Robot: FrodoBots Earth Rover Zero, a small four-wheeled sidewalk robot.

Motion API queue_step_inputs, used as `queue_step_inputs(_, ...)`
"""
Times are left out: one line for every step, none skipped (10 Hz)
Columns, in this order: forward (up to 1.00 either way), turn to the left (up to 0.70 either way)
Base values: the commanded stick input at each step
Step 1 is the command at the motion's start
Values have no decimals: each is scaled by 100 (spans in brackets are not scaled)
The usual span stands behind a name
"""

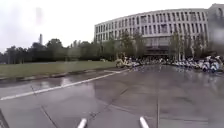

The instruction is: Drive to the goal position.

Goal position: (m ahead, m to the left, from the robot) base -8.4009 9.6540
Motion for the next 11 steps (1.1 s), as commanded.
queue_step_inputs(-95,-38)
queue_step_inputs(-95,-38)
queue_step_inputs(-95,-38)
queue_step_inputs(-95,-38)
queue_step_inputs(-95,-38)
queue_step_inputs(-95,-38)
queue_step_inputs(-95,-38)
queue_step_inputs(-95,-38)
queue_step_inputs(-95,-38)
queue_step_inputs(-95,-38)
queue_step_inputs(-95,-38)
